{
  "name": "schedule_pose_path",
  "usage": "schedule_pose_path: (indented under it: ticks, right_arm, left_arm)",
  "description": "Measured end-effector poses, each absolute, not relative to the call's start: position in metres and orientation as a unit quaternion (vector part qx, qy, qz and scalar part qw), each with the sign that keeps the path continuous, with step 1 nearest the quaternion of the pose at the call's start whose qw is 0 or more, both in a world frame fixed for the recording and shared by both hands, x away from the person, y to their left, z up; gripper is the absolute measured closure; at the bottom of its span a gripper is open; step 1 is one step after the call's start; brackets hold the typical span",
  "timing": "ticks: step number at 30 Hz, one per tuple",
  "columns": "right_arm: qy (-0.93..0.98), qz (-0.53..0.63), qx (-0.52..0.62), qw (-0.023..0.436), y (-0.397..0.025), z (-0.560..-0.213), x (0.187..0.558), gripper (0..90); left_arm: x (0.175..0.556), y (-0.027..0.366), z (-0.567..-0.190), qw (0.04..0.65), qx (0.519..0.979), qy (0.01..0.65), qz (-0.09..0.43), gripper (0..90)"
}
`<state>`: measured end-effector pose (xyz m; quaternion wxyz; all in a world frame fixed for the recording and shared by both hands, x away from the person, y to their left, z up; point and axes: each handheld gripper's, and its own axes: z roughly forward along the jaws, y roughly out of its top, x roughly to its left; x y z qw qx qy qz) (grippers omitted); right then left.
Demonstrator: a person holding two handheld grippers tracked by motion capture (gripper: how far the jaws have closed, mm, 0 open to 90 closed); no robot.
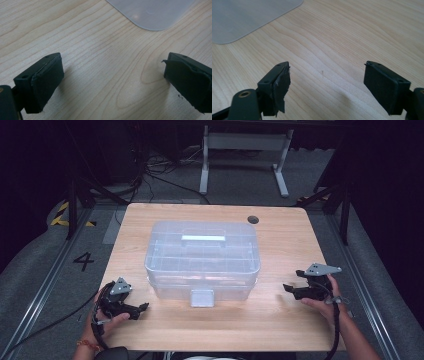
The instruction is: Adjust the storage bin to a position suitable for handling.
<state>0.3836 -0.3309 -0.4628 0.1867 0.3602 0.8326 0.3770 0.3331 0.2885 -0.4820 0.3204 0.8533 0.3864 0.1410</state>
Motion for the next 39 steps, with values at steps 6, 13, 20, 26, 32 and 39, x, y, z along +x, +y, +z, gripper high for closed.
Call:
schedule_pose_path:
  ticks: [6, 13, 20, 26, 32, 39]
  right_arm:
    - [0.830, 0.388, 0.352, 0.192, -0.329, -0.450, 0.378, 23.6]
    - [0.824, 0.404, 0.339, 0.207, -0.324, -0.432, 0.373, 24.2]
    - [0.816, 0.423, 0.326, 0.222, -0.321, -0.410, 0.368, 25.5]
    - [0.813, 0.433, 0.314, 0.229, -0.315, -0.391, 0.371, 26.0]
    - [0.810, 0.445, 0.301, 0.234, -0.304, -0.377, 0.376, 26.4]
    - [0.809, 0.451, 0.292, 0.238, -0.296, -0.365, 0.379, 26.4]
  left_arm:
    - [0.333, 0.288, -0.482, 0.323, 0.851, 0.389, 0.140, 2.9]
    - [0.333, 0.288, -0.483, 0.323, 0.851, 0.390, 0.139, 2.9]
    - [0.333, 0.288, -0.483, 0.323, 0.851, 0.390, 0.139, 2.9]
    - [0.333, 0.287, -0.483, 0.324, 0.851, 0.390, 0.138, 2.7]
    - [0.333, 0.287, -0.482, 0.322, 0.851, 0.390, 0.138, 2.7]
    - [0.333, 0.287, -0.482, 0.322, 0.851, 0.390, 0.138, 2.7]
